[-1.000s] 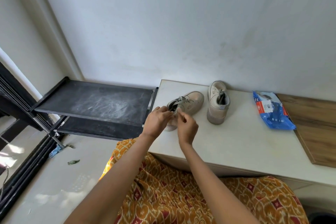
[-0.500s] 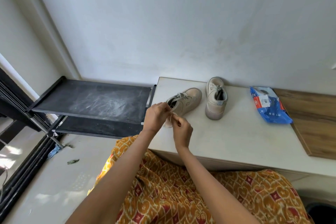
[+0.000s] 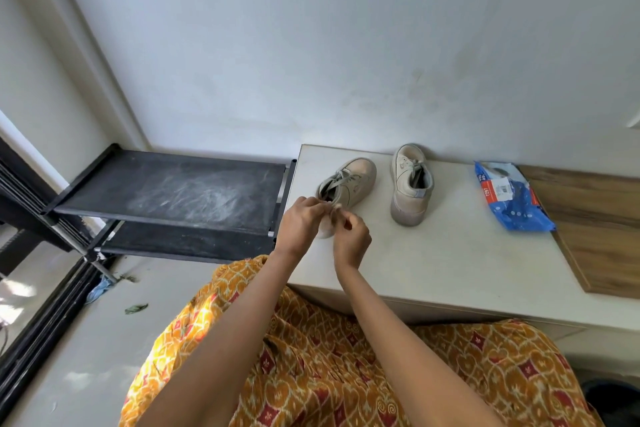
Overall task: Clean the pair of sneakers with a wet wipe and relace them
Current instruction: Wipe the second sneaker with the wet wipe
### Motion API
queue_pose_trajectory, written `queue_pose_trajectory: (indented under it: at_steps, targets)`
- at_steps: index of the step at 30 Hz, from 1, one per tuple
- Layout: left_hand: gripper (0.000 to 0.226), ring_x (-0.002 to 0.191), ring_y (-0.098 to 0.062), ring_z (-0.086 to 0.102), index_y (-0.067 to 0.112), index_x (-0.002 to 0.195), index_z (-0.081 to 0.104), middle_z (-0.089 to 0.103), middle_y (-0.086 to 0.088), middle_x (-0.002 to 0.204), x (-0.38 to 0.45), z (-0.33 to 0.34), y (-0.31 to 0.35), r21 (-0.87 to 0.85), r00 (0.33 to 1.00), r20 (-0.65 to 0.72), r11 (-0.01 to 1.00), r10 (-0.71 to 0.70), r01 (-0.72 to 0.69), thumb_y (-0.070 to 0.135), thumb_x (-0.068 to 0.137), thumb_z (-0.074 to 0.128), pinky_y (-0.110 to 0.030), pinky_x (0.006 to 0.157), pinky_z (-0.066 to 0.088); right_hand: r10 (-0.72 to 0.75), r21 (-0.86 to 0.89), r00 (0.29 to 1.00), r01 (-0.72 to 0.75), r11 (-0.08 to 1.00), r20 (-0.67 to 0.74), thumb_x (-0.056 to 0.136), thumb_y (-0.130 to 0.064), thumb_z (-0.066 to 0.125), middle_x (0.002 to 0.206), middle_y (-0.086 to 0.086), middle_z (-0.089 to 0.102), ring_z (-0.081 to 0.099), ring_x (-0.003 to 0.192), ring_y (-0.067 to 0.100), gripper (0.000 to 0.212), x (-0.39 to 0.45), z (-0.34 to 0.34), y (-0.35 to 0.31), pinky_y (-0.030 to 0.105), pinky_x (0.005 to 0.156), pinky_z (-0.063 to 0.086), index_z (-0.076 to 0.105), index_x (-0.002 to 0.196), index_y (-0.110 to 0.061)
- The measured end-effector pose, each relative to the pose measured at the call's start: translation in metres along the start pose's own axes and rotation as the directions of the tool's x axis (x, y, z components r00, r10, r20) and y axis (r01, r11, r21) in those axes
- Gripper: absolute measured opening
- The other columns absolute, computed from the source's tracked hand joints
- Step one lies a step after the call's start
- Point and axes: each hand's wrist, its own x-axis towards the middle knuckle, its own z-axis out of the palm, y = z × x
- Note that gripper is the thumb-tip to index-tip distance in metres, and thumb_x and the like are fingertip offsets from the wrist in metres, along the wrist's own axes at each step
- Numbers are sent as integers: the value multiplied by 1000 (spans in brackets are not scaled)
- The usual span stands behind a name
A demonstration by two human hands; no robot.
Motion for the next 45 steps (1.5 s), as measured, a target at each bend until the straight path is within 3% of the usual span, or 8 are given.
queue_pose_trajectory:
  at_steps: [5, 9, 13, 20, 24, 35, 41, 45]
  targets:
    - [11, 75, -25, 54, 11, 87, 71, 63, -4, 78, 4, -3, 6, 42, 998, 58, 999, -13, 11, 20, 85, 65, -37, 46, 47, -55, -113, 996, 63, 992, 74, 85, -15, 67, 91, 8, 73, 66, 84, 22, 12, 11, -9, 13, 16, 68, 40, 73, 92, -7]
    - [14, 87, -31, 49, 3, 88, 66, 61, -13, 89, 18, -3, 17, 157, 977, 200, 987, -77, 45, 14, 88, 59, -43, 57, 48, 170, 178, 984, -157, 971, -55, 86, -27, 66, 92, 1, 72, 67, 82, 17, 6, 19, -11, 6, 30, 70, 55, 69, 89, -23]
    - [23, 83, -32, 51, 9, 92, 76, 67, -10, 89, 24, -5, 18, -6, 956, 163, 969, -244, 249, 3, 82, 56, -37, 68, 44, 284, 382, 950, -216, 899, -132, 88, -12, 61, 98, 9, 66, 64, 80, 23, 11, 31, -25, -2, 17, 54, 54, 65, 99, -12]
    - [12, 58, -7, 62, 14, 82, 75, 69, 4, 70, 17, -38, -16, -354, 860, 319, 792, -398, 498, 25, 77, 76, -13, 58, 46, -26, 134, 996, 38, 990, -87, 86, -9, 60, 100, 4, 70, 61, 85, 13, 15, 48, -24, -27, 27, 76, 52, 70, 98, -11]
    - [13, 64, -18, 63, 10, 87, 75, 69, 0, 74, 10, -34, -23, -383, 840, 282, 748, -464, 542, 20, 79, 74, -25, 61, 51, -228, -172, 964, 249, 953, 135, 88, -9, 55, 106, 10, 68, 64, 99, 22, 22, 57, -20, -30, 32, 88, 50, 71, 103, -11]
    - [19, 72, -17, 56, 5, 97, 73, 53, 5, 77, 8, -23, -17, -360, 902, 130, 828, -412, 430, 13, 80, 73, -41, 65, 54, -616, -301, 597, 798, 522, 514, 86, -16, 64, 85, 4, 66, 60, 78, 22, 17, 33, -43, -17, 31, 70, 47, 73, 101, -16]
    - [17, 69, -19, 56, 4, 95, 74, 56, 0, 78, 6, -20, -17, -368, 892, 109, 816, -438, 446, 12, 81, 71, -42, 65, 54, -385, -514, 830, 554, 655, 404, 90, -14, 60, 96, 15, 64, 57, 97, 32, 16, 61, -34, -39, 38, 78, 48, 72, 98, -7]
    - [17, 66, -14, 53, 4, 94, 74, 54, 4, 74, 4, -18, -19, -386, 876, 98, 794, -472, 471, 12, 80, 72, -40, 64, 52, -538, -344, 588, 801, 490, 604, 78, -1, 68, 85, 10, 63, 59, 82, 29, 20, 25, -37, -27, 30, 60, 51, 74, 94, -11]
